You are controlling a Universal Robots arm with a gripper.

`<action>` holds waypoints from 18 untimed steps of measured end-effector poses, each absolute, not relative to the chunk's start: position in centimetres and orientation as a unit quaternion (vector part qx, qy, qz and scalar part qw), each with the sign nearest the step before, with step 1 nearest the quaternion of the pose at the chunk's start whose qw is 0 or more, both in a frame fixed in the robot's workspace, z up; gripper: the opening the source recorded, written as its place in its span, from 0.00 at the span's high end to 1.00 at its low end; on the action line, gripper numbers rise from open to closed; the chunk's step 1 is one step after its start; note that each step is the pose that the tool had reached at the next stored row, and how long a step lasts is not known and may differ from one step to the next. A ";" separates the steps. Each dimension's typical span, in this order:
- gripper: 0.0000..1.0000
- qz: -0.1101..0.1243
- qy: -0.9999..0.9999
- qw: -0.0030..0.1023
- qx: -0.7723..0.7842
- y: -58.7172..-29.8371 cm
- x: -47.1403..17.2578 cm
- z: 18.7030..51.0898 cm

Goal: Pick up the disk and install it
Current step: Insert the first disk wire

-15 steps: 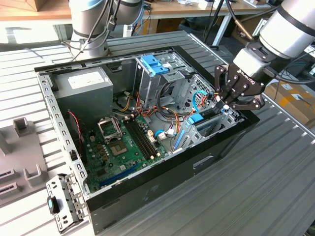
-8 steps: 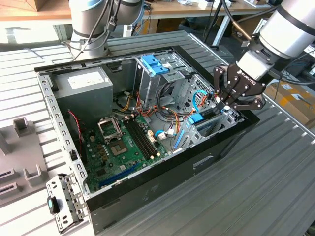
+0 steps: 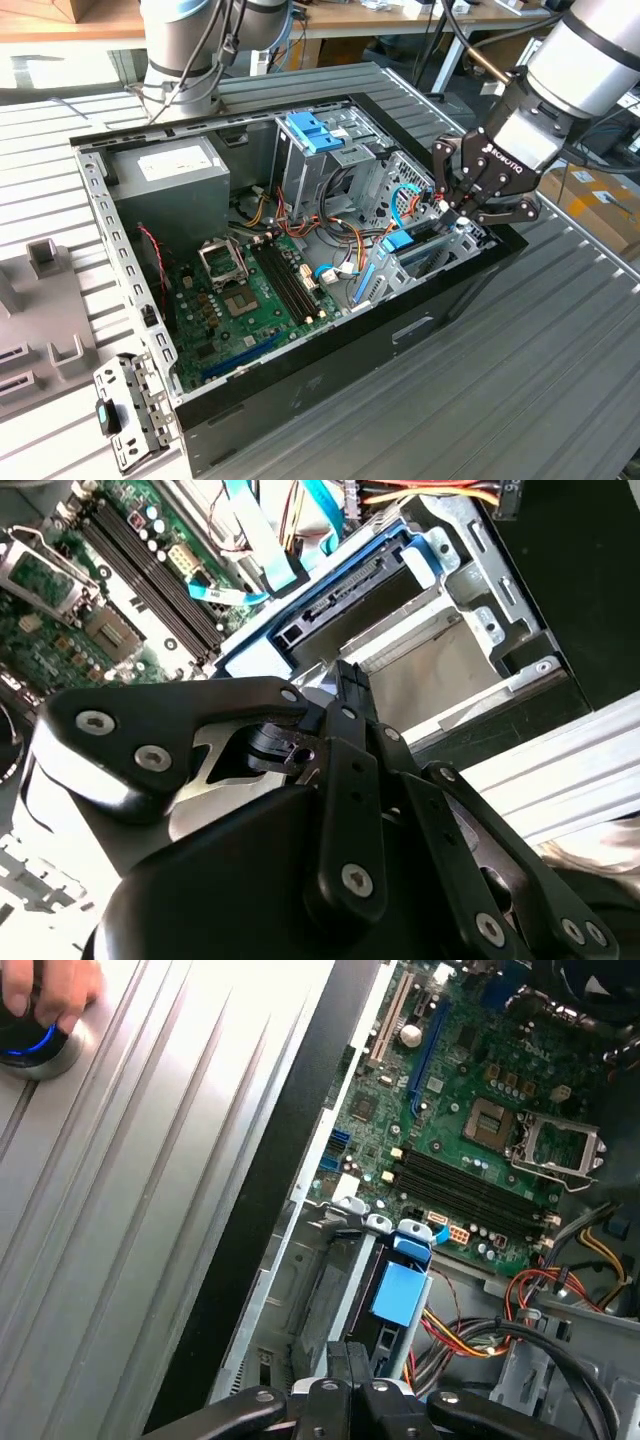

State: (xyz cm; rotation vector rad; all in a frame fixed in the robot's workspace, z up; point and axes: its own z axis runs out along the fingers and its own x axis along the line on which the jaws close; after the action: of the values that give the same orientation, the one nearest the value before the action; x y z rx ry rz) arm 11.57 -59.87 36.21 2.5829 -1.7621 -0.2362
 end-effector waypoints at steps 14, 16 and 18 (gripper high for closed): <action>0.89 -0.074 -0.416 0.016 0.906 -59.9 11.6 36.2; 0.89 -0.074 -0.406 0.016 0.911 -59.9 11.6 36.2; 0.89 -0.073 -0.401 0.017 0.913 -59.9 11.6 36.2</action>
State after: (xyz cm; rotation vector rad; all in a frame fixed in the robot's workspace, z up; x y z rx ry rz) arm 11.63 -59.87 36.22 2.8375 -1.2475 -0.2283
